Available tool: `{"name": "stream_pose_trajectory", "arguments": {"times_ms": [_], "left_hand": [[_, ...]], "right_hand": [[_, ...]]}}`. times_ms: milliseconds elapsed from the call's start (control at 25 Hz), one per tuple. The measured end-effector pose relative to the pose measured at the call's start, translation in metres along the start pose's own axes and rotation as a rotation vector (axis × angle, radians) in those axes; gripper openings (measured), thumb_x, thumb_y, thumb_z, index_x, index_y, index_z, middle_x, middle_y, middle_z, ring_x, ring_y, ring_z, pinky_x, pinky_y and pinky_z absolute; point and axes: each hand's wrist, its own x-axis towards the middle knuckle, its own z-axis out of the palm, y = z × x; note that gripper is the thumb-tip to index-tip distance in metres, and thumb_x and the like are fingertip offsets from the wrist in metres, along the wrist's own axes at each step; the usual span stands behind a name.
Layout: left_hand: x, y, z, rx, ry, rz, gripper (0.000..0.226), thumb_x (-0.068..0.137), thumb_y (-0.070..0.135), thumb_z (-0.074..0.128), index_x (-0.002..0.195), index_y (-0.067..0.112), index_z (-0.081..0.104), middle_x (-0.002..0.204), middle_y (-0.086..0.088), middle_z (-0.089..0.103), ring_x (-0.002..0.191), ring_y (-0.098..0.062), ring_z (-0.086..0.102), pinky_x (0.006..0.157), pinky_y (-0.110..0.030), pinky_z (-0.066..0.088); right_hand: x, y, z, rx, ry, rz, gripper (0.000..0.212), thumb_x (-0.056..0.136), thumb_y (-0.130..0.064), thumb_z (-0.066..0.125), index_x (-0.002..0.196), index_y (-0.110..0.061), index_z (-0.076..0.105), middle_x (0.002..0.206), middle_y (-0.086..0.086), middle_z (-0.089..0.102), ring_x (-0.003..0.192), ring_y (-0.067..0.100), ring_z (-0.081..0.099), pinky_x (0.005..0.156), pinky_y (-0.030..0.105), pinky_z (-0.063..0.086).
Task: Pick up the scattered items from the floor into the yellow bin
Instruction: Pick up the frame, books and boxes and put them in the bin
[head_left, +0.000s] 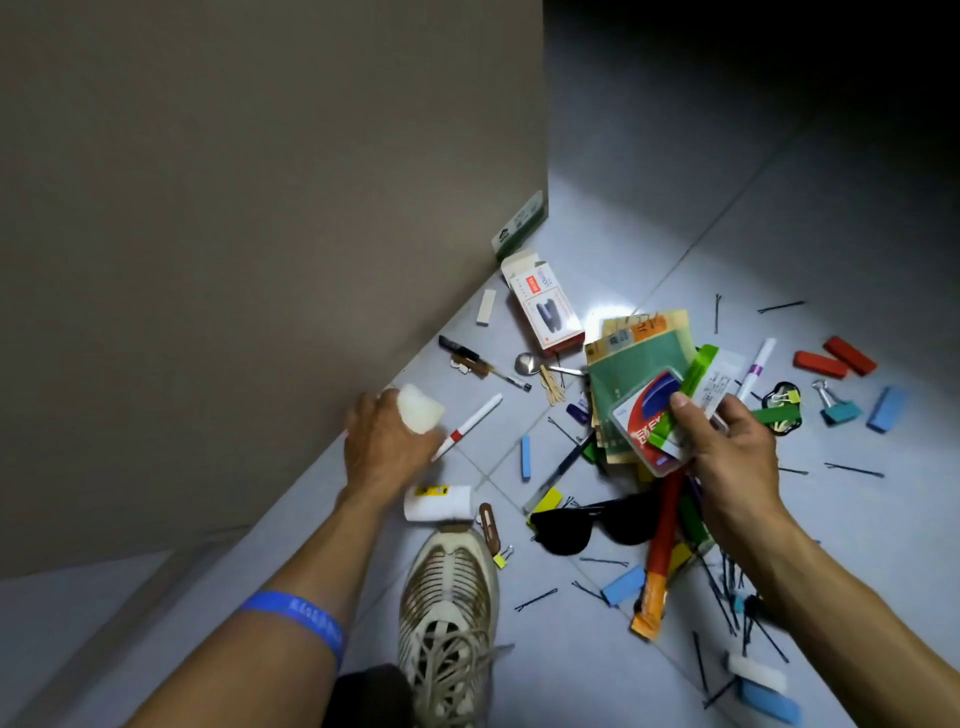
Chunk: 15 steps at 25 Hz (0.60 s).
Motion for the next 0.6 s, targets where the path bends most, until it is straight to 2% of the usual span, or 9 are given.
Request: {"name": "stream_pose_trajectory", "arguments": {"times_ms": [80,160,200,240,320,440,520,600], "left_hand": [[-0.013,-0.001,-0.001,0.091,-0.208,0.15,0.08,0.063,0.057,0.073,0.13,0.025,0.044,0.125,-0.005,0.048,0.117,-0.029,0.043,0.089,-0.039,0.038],[-0.032,0.001,0.004,0.167,-0.442,0.272,0.085,0.061,0.052,0.075,0.134,0.035,0.034,0.124,-0.001,0.047,0.114,-0.026,0.044,0.089,-0.039,0.035],[-0.041,0.002,0.01,0.178,-0.501,0.301,0.086,0.062,0.047,0.076,0.135,0.037,0.032,0.123,0.0,0.049,0.113,-0.025,0.047,0.088,-0.038,0.037],[-0.047,0.006,0.014,0.169,-0.496,0.316,0.081,0.062,0.044,0.076,0.131,0.037,0.034,0.119,0.002,0.052,0.109,-0.025,0.052,0.086,-0.036,0.04],[-0.052,0.02,0.012,0.061,-0.368,0.272,0.063,0.063,0.045,0.076,0.113,0.039,0.039,0.103,0.007,0.056,0.095,-0.022,0.058,0.071,-0.029,0.042],[-0.031,0.074,-0.006,-0.424,-0.111,0.041,0.056,0.06,0.047,0.075,0.1,0.045,0.036,0.093,0.01,0.056,0.079,-0.015,0.056,0.055,-0.022,0.037],[0.0,0.132,-0.012,-0.578,0.027,0.002,0.055,0.061,0.043,0.073,0.104,0.044,0.038,0.096,0.01,0.059,0.081,-0.013,0.057,0.056,-0.021,0.039],[0.029,0.194,-0.008,-0.562,0.07,-0.034,0.061,0.068,0.035,0.073,0.119,0.035,0.04,0.115,0.002,0.059,0.099,-0.024,0.059,0.076,-0.032,0.049]], "right_hand": [[0.0,0.003,0.0,0.087,0.069,0.052,0.019,0.093,-0.018,0.064,0.111,-0.012,0.066,0.098,0.007,0.077,0.082,0.022,0.075,0.059,0.029,0.059],[0.002,0.0,-0.004,0.171,0.122,0.094,0.025,0.093,-0.017,0.064,0.116,-0.009,0.065,0.102,0.011,0.075,0.084,0.025,0.075,0.062,0.033,0.06],[0.003,-0.002,-0.007,0.164,0.131,0.088,0.025,0.092,-0.018,0.065,0.116,-0.01,0.065,0.103,0.011,0.075,0.085,0.026,0.075,0.063,0.034,0.06],[0.005,-0.005,-0.011,0.132,0.131,0.064,0.022,0.092,-0.019,0.065,0.113,-0.013,0.067,0.102,0.01,0.076,0.087,0.026,0.075,0.065,0.035,0.06],[0.008,-0.011,-0.019,0.102,0.125,0.006,0.015,0.092,-0.022,0.065,0.107,-0.019,0.069,0.101,0.006,0.076,0.089,0.025,0.074,0.067,0.035,0.06],[0.016,-0.024,-0.023,0.145,0.127,-0.033,0.015,0.093,-0.019,0.065,0.107,-0.018,0.069,0.101,0.006,0.077,0.085,0.022,0.075,0.061,0.03,0.059],[0.023,-0.033,-0.021,0.138,0.126,-0.05,0.017,0.093,-0.019,0.064,0.109,-0.018,0.068,0.101,0.005,0.077,0.084,0.02,0.075,0.059,0.027,0.058],[0.03,-0.034,-0.024,0.117,0.137,-0.076,0.017,0.093,-0.021,0.064,0.109,-0.019,0.069,0.1,0.003,0.077,0.085,0.019,0.075,0.06,0.026,0.059]]}}
